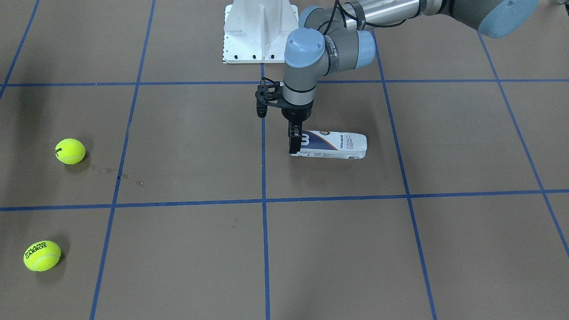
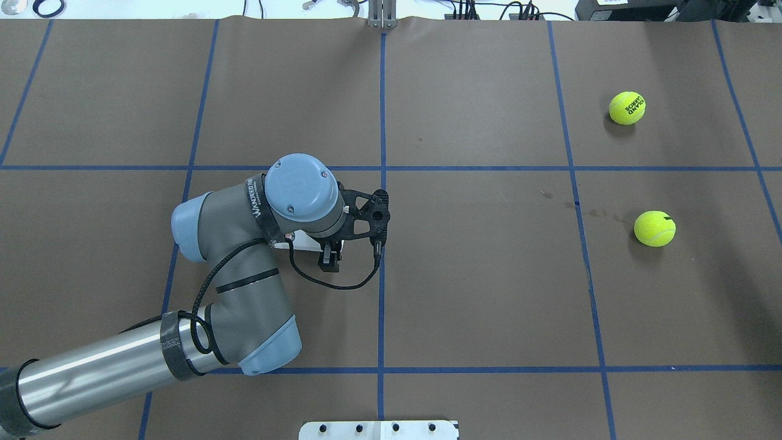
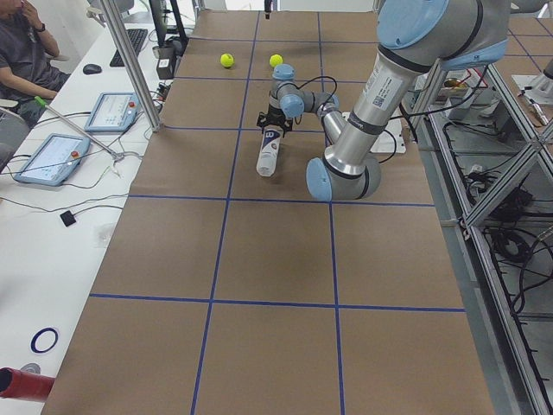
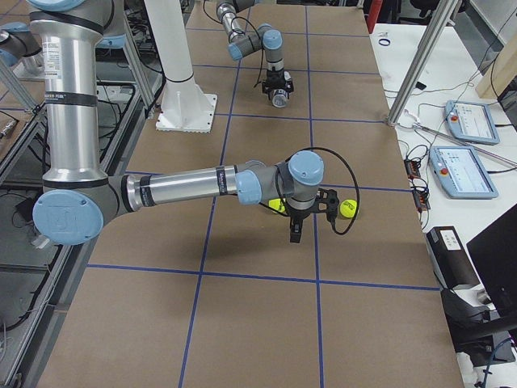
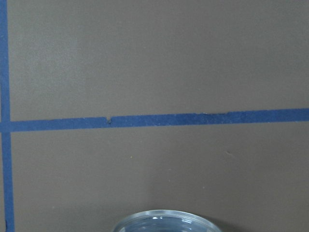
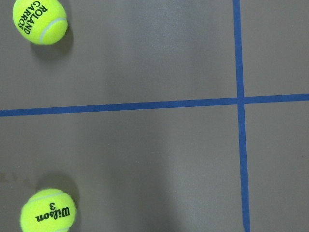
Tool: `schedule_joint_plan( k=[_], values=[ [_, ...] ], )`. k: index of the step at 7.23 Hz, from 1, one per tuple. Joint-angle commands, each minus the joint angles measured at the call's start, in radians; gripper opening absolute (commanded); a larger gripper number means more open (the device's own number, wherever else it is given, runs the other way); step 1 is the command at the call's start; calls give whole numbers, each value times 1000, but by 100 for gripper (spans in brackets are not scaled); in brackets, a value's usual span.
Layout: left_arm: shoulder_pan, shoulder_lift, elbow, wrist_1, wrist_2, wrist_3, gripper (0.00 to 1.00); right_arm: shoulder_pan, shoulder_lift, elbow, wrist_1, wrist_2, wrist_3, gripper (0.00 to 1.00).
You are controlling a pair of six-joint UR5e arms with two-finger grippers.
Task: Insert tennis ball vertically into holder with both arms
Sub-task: 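Drag the can along the table with the left gripper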
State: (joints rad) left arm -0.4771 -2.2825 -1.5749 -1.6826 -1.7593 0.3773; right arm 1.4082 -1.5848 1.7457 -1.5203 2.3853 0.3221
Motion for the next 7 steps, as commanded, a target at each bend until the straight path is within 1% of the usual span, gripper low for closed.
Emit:
schedule_joint_plan(
  k=[1, 5, 6, 7],
  values=[
    [2, -2, 6, -2, 0, 0, 99, 0, -1, 0, 0, 0, 0, 99],
    [8, -8, 24, -9, 0, 2, 99, 0, 0, -2, 0, 0, 2, 99],
    [8, -9, 24, -9, 0, 2, 90, -2, -1, -2, 0, 0, 2, 99],
    [8, -9, 24, -9, 0, 0, 80, 0, 0, -2, 0, 2, 2, 99]
  ],
)
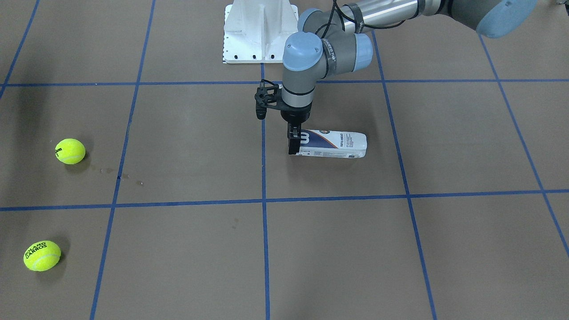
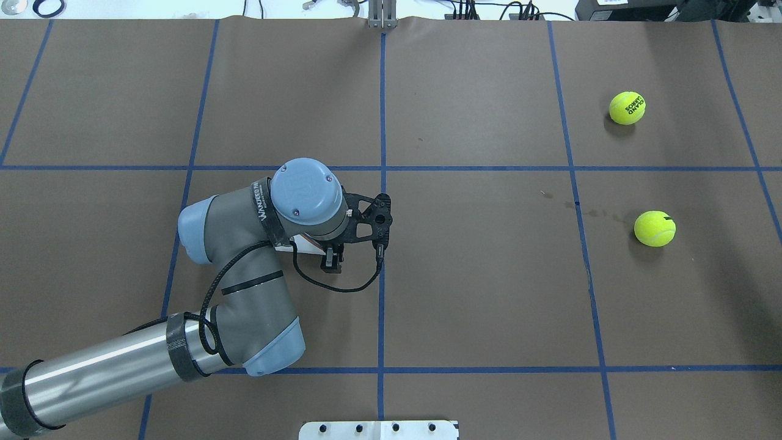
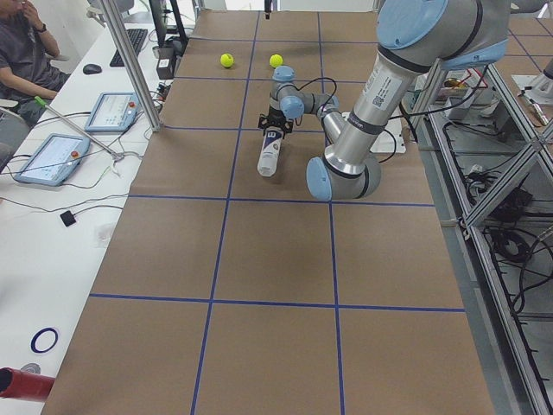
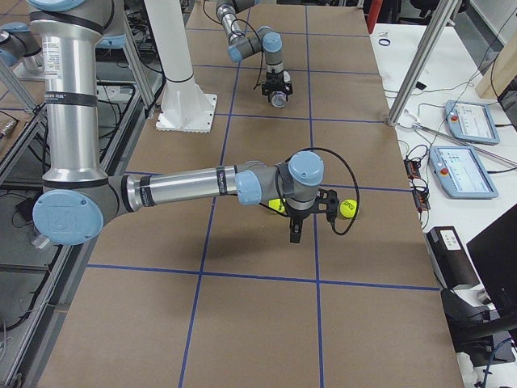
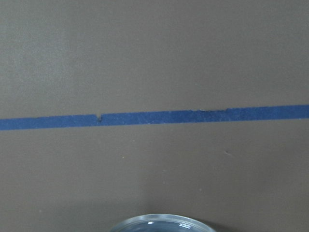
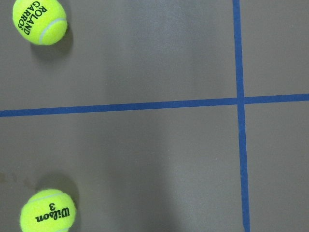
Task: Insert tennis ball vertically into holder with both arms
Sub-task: 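Drag the can along the table with the left gripper, then tip the can upright with the left gripper, open end up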
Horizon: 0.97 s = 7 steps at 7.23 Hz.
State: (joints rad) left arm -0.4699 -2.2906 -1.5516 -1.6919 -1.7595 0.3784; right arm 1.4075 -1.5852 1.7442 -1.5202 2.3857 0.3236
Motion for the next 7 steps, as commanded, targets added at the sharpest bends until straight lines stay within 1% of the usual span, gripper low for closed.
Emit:
schedule_joint_plan(
  k=[1, 2, 3, 5, 6, 7],
  values=[
    [-1, -1, 1, 0, 0, -1, 63, 1, -1, 0, 0, 1, 0, 99],
    [0, -3, -5, 1, 0, -1, 56, 1, 1, 0, 0, 1, 0, 99],
    [-1, -24, -8, 3, 0, -3, 55, 1, 1, 1, 2, 1, 0, 99],
    [-27, -100, -28, 3, 0, -16, 55, 1, 2, 5, 2, 1, 0, 99],
    [-50, -119, -77, -5, -2, -51, 55, 1, 2, 5, 8, 3, 0, 99],
    [-62, -119, -96, -85, -2, -119, 55, 1, 1, 5, 33, 6, 0, 99]
  ],
)
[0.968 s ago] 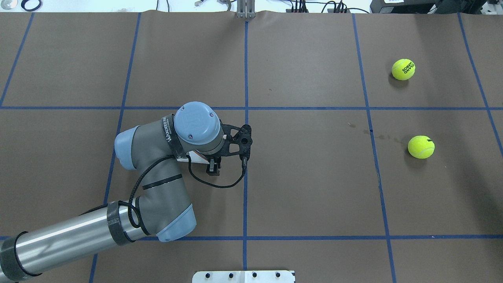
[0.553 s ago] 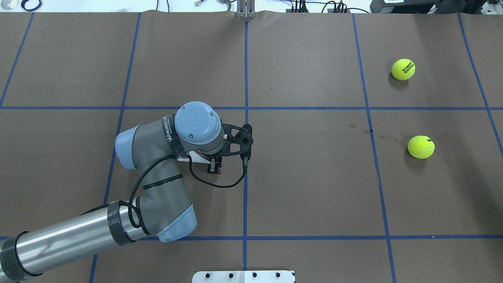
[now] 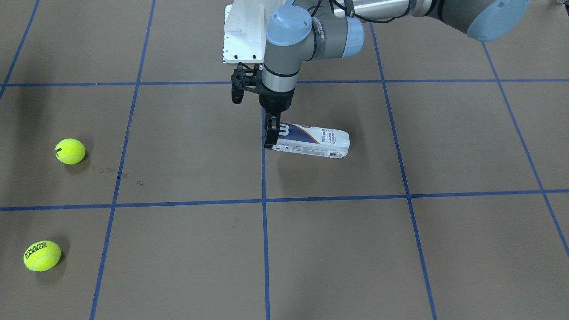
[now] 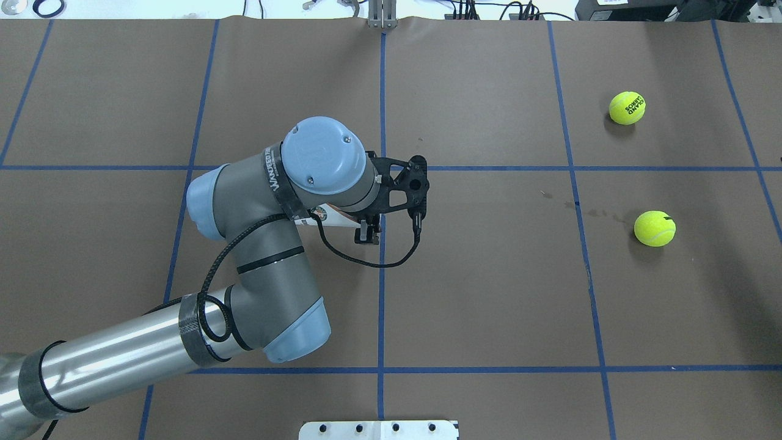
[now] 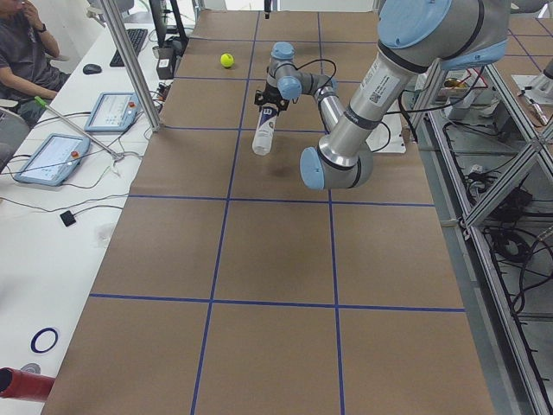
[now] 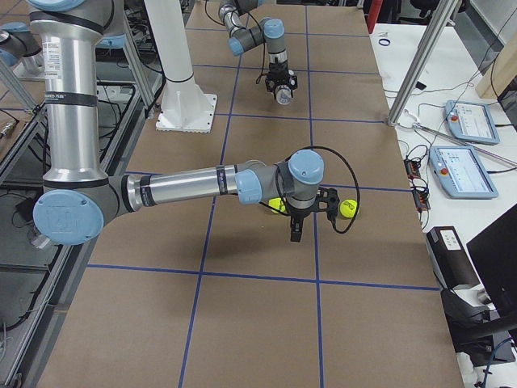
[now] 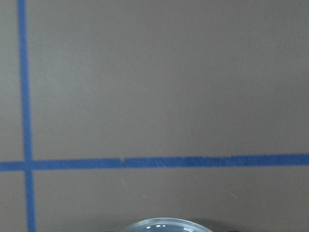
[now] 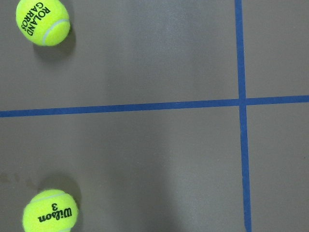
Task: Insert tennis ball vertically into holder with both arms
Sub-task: 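Tip the can upright with the left gripper, open end up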
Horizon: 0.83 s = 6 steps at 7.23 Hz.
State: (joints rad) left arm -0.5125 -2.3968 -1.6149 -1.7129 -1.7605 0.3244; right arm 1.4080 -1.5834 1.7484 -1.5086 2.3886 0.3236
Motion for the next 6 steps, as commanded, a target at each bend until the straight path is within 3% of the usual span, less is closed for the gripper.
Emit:
schedule_joint_plan(
  k=[1, 3, 5, 6],
  values=[
    [-30, -2, -25, -246, -2, -165, 53, 0, -1, -1, 33, 3, -1, 99],
    [-34, 66, -22, -522, -4, -363, 53, 0, -3, -1, 59, 4, -2, 99],
    [-34, 116, 79, -887, 1, -541, 48, 0, -3, -3, 111, 6, -2, 99],
    [-37, 116, 104, -1001, 7, -614, 47, -1, -3, -3, 125, 6, -2, 99]
  ],
)
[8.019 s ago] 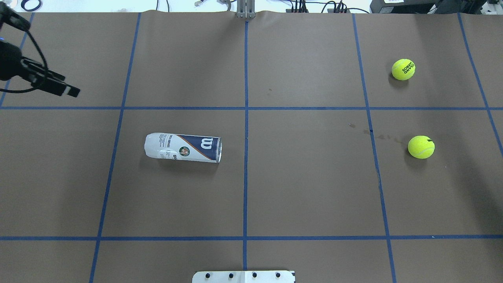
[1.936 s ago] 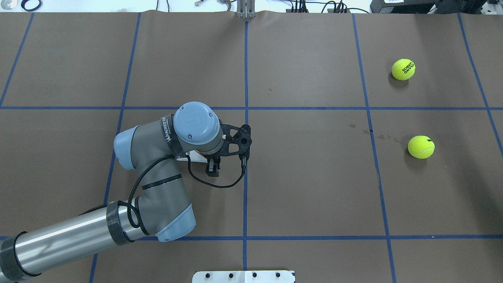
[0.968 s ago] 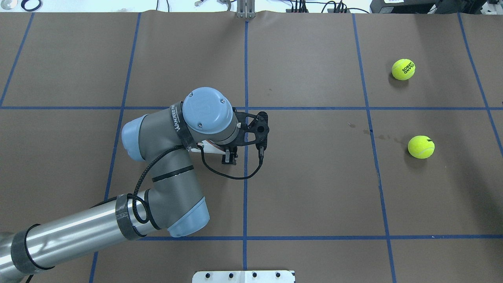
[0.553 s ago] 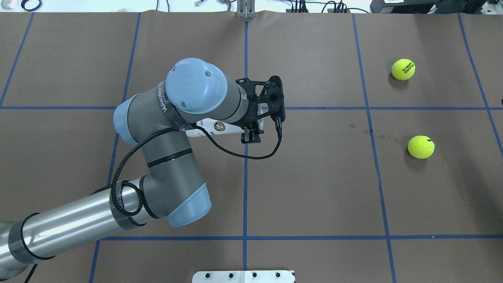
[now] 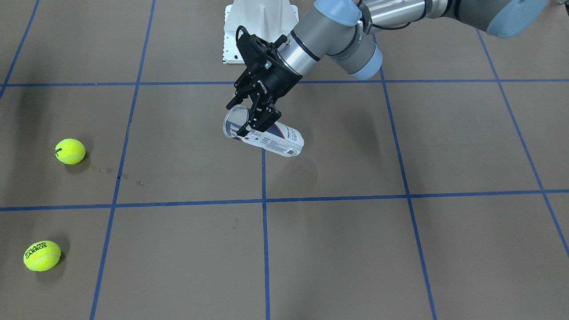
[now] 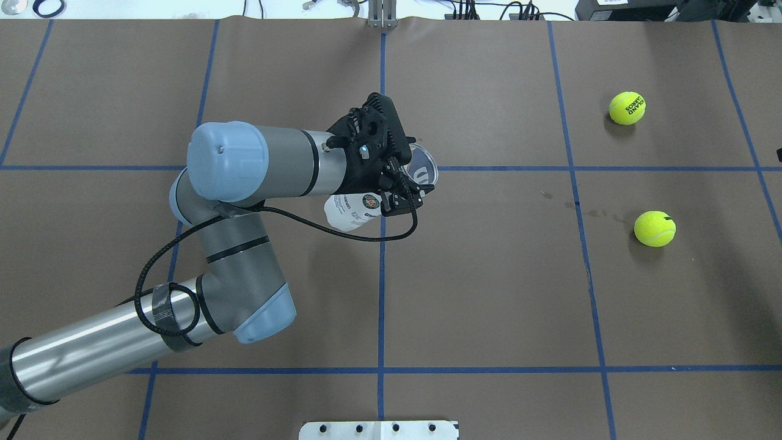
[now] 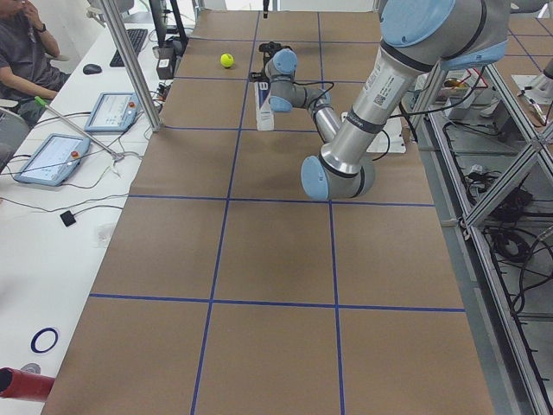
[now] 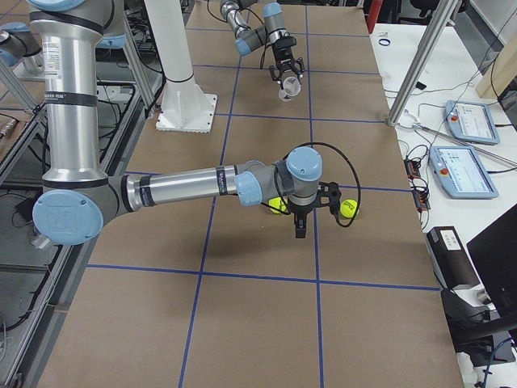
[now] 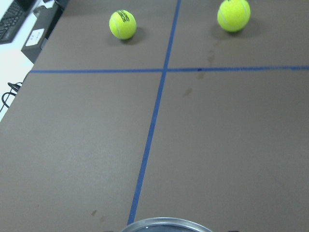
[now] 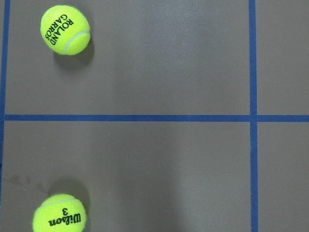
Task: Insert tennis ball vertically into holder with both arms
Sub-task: 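Tip the can upright with the left gripper, open end up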
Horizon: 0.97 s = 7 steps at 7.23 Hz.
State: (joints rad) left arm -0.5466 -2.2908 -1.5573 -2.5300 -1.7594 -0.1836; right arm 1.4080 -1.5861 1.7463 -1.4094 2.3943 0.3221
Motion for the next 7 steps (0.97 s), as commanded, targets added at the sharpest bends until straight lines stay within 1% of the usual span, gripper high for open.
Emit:
schedule_joint_plan(
  k=[1, 2, 3, 4, 5, 6, 7],
  values=[
    [-1, 10, 48, -263, 99, -161, 47, -1, 0, -1, 27, 0, 0, 99],
    [-1, 10, 74, -371, 148, -180, 47, -1, 0, -1, 33, 9, 0, 99],
    [2, 10, 92, -462, 191, -194, 47, -1, -2, -4, 65, 9, 0, 99],
    [10, 10, 120, -528, 219, -200, 47, -1, -2, -4, 79, 9, 0, 99],
    [14, 2, 191, -647, 221, -200, 47, -1, -2, -5, 79, 9, 0, 99],
    [31, -2, 262, -773, 253, -203, 47, -3, -2, -5, 81, 9, 0, 99],
    [71, -10, 282, -811, 317, -207, 47, -3, -2, -5, 81, 9, 0, 99]
  ],
)
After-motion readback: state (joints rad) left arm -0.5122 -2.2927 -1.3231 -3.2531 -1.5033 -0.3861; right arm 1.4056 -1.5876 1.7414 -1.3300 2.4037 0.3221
